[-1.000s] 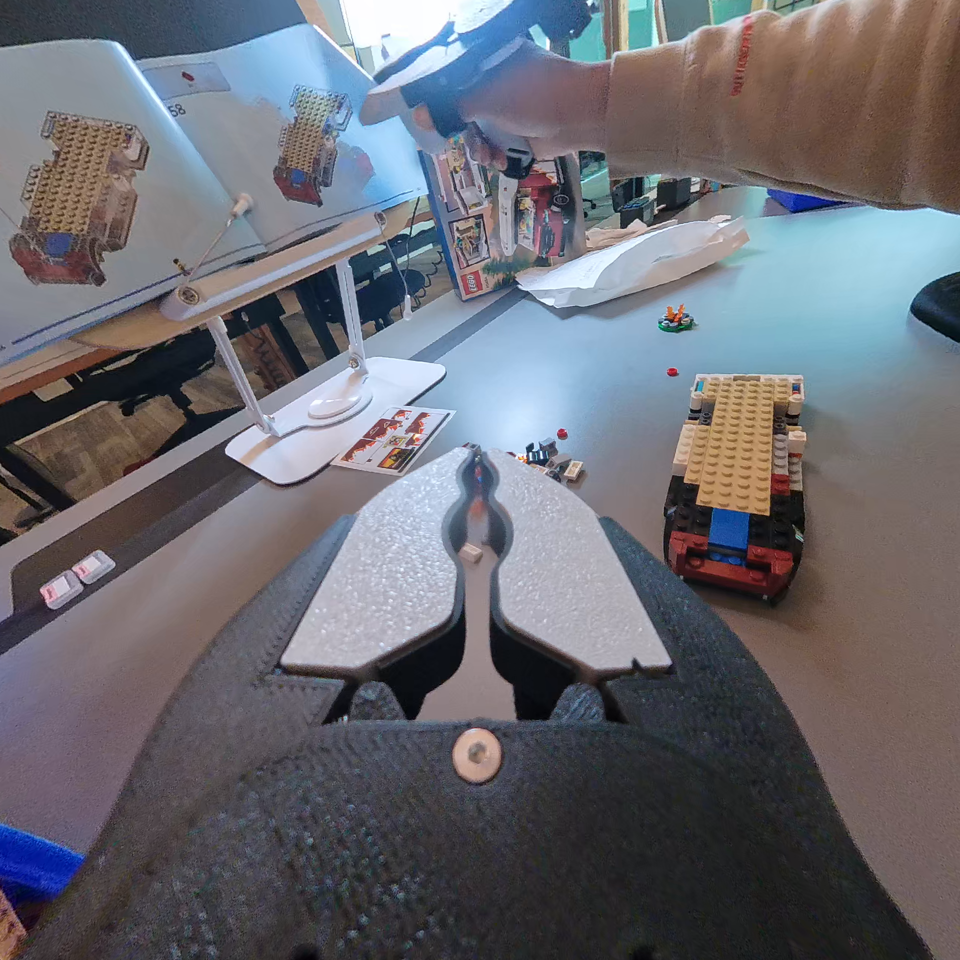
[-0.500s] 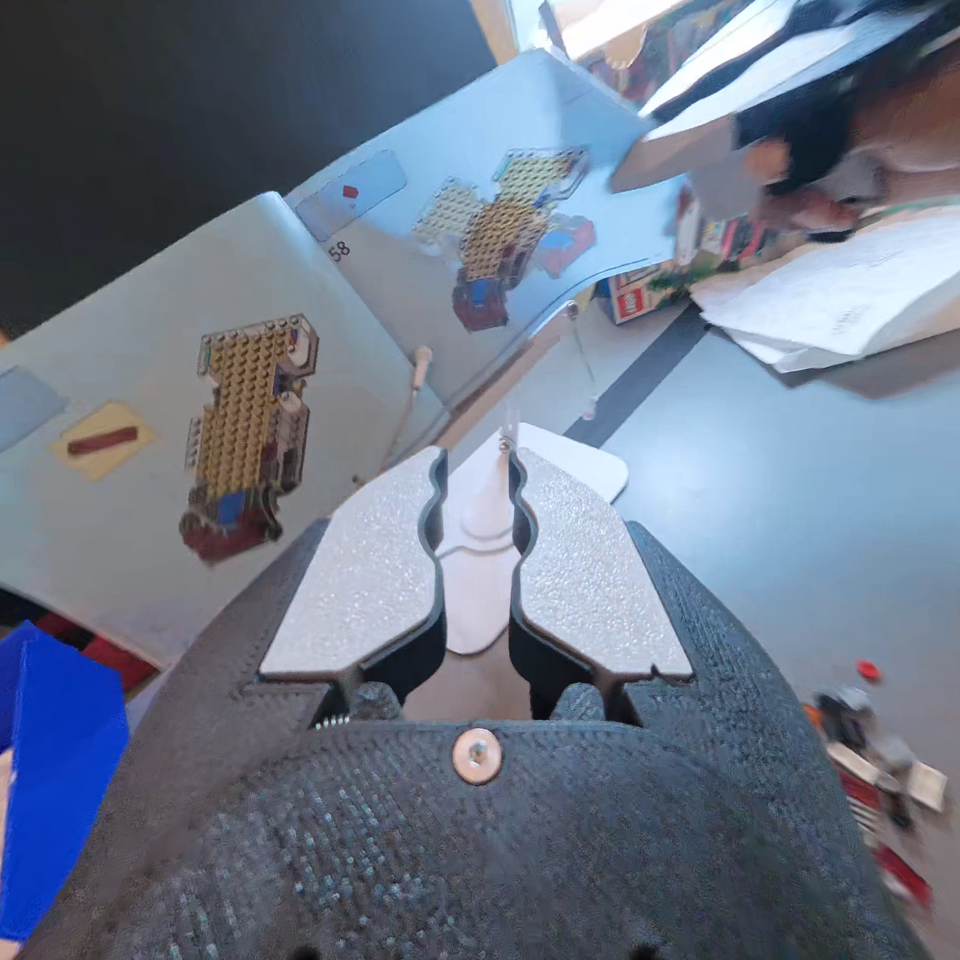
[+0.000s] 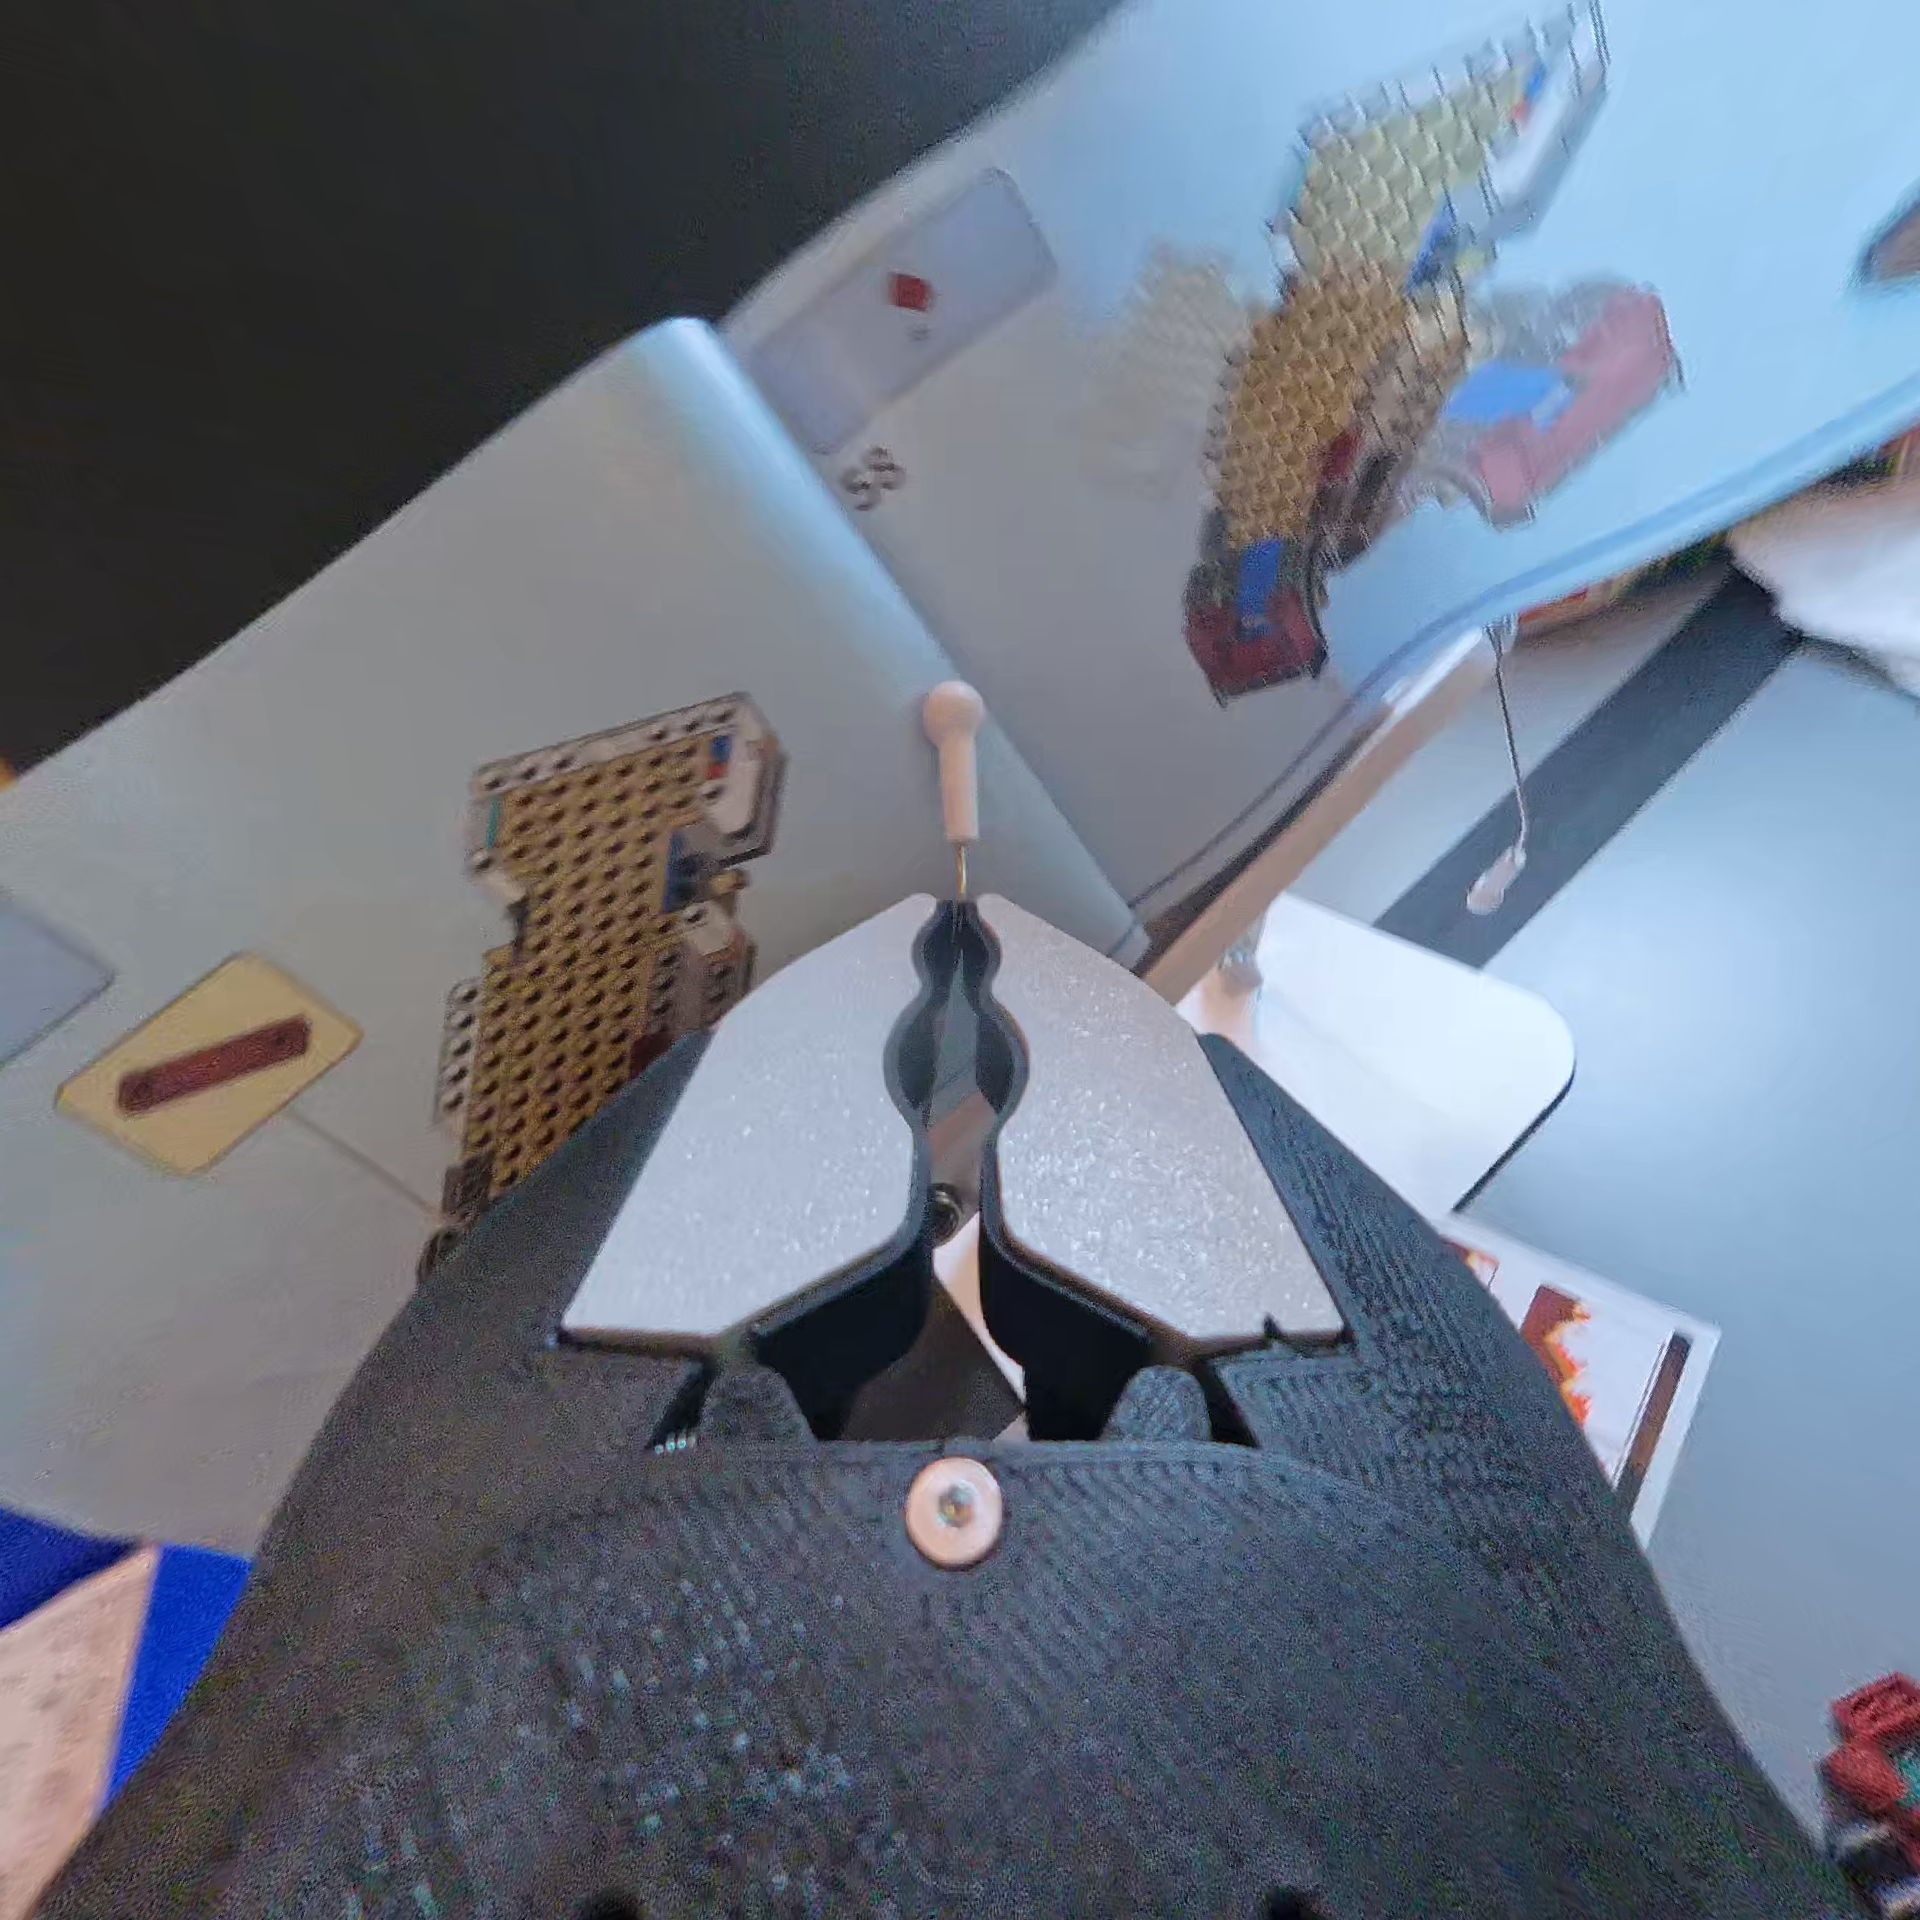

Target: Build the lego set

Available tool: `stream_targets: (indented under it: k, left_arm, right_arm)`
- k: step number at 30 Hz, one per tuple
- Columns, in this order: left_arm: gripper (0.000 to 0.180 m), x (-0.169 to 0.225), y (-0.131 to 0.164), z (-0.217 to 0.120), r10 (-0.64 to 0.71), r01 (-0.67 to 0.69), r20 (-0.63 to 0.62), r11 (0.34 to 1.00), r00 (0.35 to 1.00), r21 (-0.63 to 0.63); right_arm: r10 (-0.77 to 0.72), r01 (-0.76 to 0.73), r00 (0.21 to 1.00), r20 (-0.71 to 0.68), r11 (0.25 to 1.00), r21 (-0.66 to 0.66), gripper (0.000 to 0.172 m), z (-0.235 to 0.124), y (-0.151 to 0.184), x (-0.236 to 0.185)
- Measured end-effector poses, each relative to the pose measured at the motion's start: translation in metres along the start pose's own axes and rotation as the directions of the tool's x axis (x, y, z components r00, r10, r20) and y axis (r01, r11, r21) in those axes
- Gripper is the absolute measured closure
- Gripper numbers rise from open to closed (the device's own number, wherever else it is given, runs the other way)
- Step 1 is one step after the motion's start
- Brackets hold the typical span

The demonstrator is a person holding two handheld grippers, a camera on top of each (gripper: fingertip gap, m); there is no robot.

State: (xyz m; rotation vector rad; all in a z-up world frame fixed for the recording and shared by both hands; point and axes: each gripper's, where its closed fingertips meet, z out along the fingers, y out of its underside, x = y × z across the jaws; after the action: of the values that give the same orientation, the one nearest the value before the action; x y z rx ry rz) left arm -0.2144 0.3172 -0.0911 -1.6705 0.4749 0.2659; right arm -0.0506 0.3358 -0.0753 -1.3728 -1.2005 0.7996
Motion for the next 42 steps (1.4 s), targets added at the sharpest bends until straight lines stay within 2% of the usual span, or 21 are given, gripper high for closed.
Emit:
stream_targets:
  k: [2,4,9,12,14,16,18,20,21,23,25,26,29,31,33,36,39,42]
  left_arm:
    - [0.18,-0.017,0.0,-0.009,-0.172,0.169,0.033,0.983,0.985,0.071]
    - [0.179,-0.033,0.006,-0.018,-0.343,0.339,0.026,0.934,0.939,0.112]
    - [0.176,-0.052,0.032,-0.032,-0.639,0.643,-0.085,0.746,0.765,0.176]
    - [0.174,-0.054,0.044,-0.037,-0.705,0.717,-0.136,0.669,0.696,0.195]
    - [0.175,-0.053,0.047,-0.038,-0.721,0.737,-0.157,0.644,0.675,0.205]
    - [0.175,-0.054,0.048,-0.038,-0.734,0.754,-0.176,0.624,0.655,0.206]
    - [0.175,-0.054,0.049,-0.038,-0.747,0.773,-0.201,0.602,0.634,0.201]
    - [0.175,-0.054,0.05,-0.038,-0.74,0.766,-0.201,0.612,0.642,0.196]
    - [0.175,-0.054,0.05,-0.038,-0.734,0.762,-0.203,0.619,0.648,0.193]
    - [0.175,-0.054,0.05,-0.038,-0.733,0.764,-0.214,0.617,0.645,0.19]
    - [0.175,-0.054,0.051,-0.039,-0.737,0.769,-0.221,0.609,0.639,0.194]
    - [0.175,-0.054,0.052,-0.039,-0.74,0.773,-0.223,0.603,0.635,0.197]
    - [0.175,-0.054,0.052,-0.039,-0.753,0.79,-0.237,0.577,0.613,0.208]
    - [0.175,-0.054,0.054,-0.039,-0.763,0.803,-0.251,0.558,0.596,0.21]
    - [0.175,-0.054,0.056,-0.04,-0.774,0.819,-0.268,0.534,0.574,0.211]
    - [0.176,-0.053,0.059,-0.041,-0.793,0.849,-0.306,0.481,0.527,0.218]
    - [0.177,-0.052,0.063,-0.043,-0.815,0.907,-0.4,0.355,0.419,0.227]
    - [0.178,-0.049,0.069,-0.045,-0.816,0.958,-0.508,0.189,0.275,0.215]
  right_arm:
    - [-0.016,0.015,0.999,0.052,1.0,0.011,0.171,0.004,-0.007,-0.019]
    - [-0.047,0.045,0.992,0.115,0.999,0.022,0.172,0.011,-0.017,-0.045]
    - [-0.15,0.148,0.963,0.224,0.989,0.03,0.172,0.057,-0.04,-0.121]
    - [-0.209,0.214,0.953,0.22,0.977,0.001,0.172,0.101,-0.042,-0.152]
    - [-0.227,0.241,0.949,0.218,0.97,-0.038,0.171,0.132,-0.035,-0.165]
    - [-0.223,0.246,0.933,0.281,0.968,-0.047,0.167,0.154,-0.027,-0.184]
    - [-0.214,0.24,0.896,0.389,0.971,-0.019,0.15,0.156,-0.029,-0.206]
    - [-0.159,0.156,0.822,0.547,0.986,0.053,0.151,0.13,-0.047,-0.228]
    - [-0.142,0.108,0.801,0.581,0.99,0.092,0.151,0.114,-0.06,-0.229]
    - [-0.149,0.049,0.823,0.548,0.98,0.193,0.151,0.084,-0.089,-0.206]
    - [-0.139,0.038,0.898,0.418,0.97,0.239,0.156,0.063,-0.105,-0.157]
    - [-0.14,0.069,0.941,0.308,0.97,0.231,0.159,0.058,-0.105,-0.124]
    - [-0.142,0.145,0.989,-0.029,0.983,0.115,0.172,0.051,-0.077,-0.027]
    - [-0.138,0.137,0.986,-0.095,0.99,-0.018,0.172,0.058,-0.039,0.004]
    - [-0.163,0.159,0.986,-0.047,0.984,-0.077,0.172,0.073,-0.014,-0.005]
    - [-0.293,0.29,0.956,-0.026,0.954,-0.073,0.172,0.1,-0.017,-0.038]
    - [-0.377,0.373,0.926,-0.005,0.917,-0.138,0.172,0.133,-0.024,-0.066]
    - [-0.488,0.47,0.873,-0.016,0.849,-0.242,0.172,0.163,-0.021,-0.075]
